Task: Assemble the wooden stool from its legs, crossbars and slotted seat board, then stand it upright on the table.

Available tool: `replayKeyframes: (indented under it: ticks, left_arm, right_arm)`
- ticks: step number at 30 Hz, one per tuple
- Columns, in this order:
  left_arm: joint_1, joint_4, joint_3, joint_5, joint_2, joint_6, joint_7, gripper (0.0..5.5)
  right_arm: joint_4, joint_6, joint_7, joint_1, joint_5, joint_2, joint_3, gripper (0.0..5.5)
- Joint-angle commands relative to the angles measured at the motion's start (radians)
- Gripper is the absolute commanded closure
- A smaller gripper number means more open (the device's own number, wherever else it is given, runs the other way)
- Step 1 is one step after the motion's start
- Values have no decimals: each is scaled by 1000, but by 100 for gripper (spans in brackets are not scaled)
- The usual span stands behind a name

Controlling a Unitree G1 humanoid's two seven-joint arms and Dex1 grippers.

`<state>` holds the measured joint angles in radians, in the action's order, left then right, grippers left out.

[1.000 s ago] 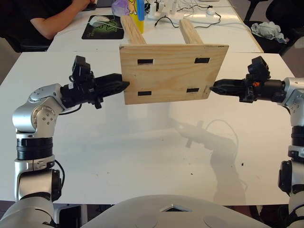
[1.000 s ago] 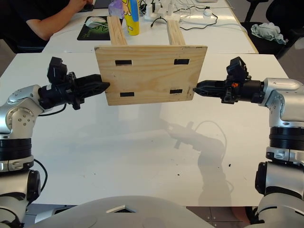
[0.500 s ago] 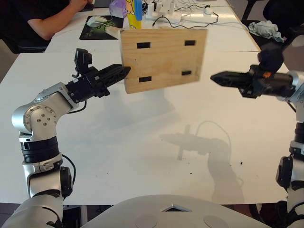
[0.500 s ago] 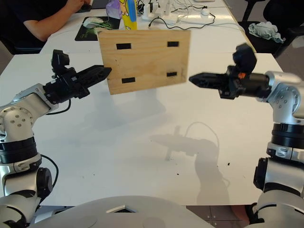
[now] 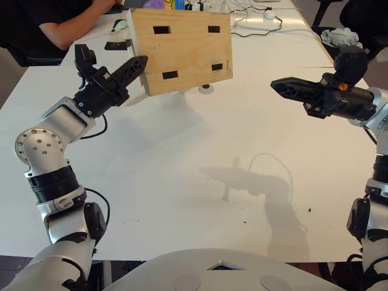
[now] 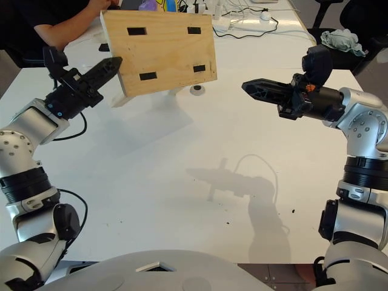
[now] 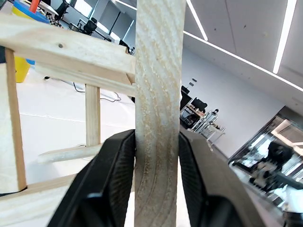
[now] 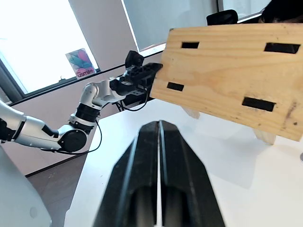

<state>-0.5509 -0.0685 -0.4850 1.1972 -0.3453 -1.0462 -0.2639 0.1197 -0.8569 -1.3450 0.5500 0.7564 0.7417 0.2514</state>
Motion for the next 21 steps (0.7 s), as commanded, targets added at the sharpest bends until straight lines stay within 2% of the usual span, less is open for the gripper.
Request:
replayKeyframes:
  ticks: [1,6,12,14,15,21]
  left_arm:
    - [-58,-6,-72,304,89,32,226,417]
    - [-13,53,-57,408,87,55,479,417]
    - [16,214,-42,277,61,158,635,417]
    - [45,225,-8,253,60,143,632,417]
    - [61,224,16,233,52,131,616,381]
    - [161,172,58,130,28,194,403,285]
  right_arm:
    - [-4,27,41,-26,11,-24,14,550]
    - [-13,31,66,-39,20,-34,17,550]
    - [-36,34,104,-64,45,-57,30,550]
    - [-41,37,110,-66,50,-62,25,550]
    - [-44,39,112,-67,50,-64,21,550]
    - [-36,57,118,-76,38,-71,5,550]
